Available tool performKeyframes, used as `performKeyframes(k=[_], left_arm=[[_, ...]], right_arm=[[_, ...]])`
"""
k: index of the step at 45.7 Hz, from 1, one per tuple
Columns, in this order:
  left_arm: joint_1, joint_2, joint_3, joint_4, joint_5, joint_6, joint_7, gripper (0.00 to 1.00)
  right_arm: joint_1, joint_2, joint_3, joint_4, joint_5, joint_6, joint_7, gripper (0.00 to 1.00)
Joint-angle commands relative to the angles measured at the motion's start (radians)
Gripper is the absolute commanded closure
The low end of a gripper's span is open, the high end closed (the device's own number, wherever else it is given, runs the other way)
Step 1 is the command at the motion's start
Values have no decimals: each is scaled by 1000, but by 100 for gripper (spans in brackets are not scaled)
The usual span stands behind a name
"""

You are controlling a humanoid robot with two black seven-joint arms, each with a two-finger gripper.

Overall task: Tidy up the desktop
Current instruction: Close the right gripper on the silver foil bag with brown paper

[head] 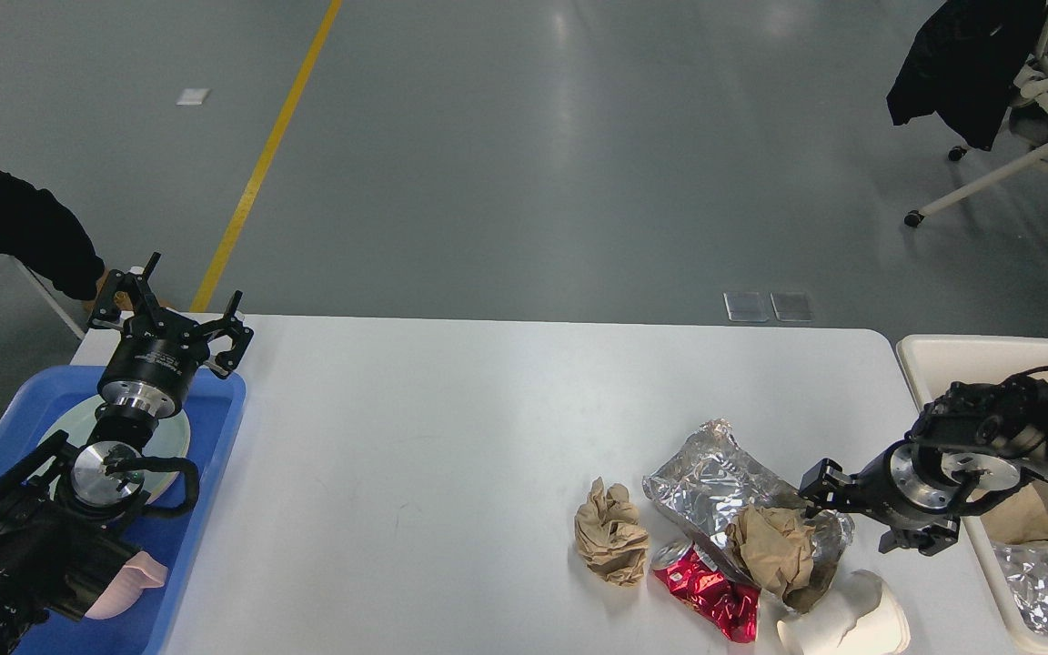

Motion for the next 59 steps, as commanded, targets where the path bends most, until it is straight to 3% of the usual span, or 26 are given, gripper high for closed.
performKeyframes(k=[1,21,27,33,37,46,59], left_arm=[[0,0,0,0,0,0,0,4],[0,0,0,0,0,0,0,4],[0,0,0,0,0,0,0,4],[0,0,0,0,0,0,0,4],[0,0,0,0,0,0,0,4],[0,0,0,0,0,0,0,4],[0,0,0,0,0,0,0,4]], right_arm=[[-10,2,8,0,0,0,0,10],[-32,15,10,1,-2,0,0,10],[-33,22,10,1,-2,0,0,17],[-35,23,10,3,-2,3,0,32],[-33,23,10,4,-2,12,0,56],[-17,26,19,7,-2,23,0,100],[10,29,60,6,-2,51,-1,100]])
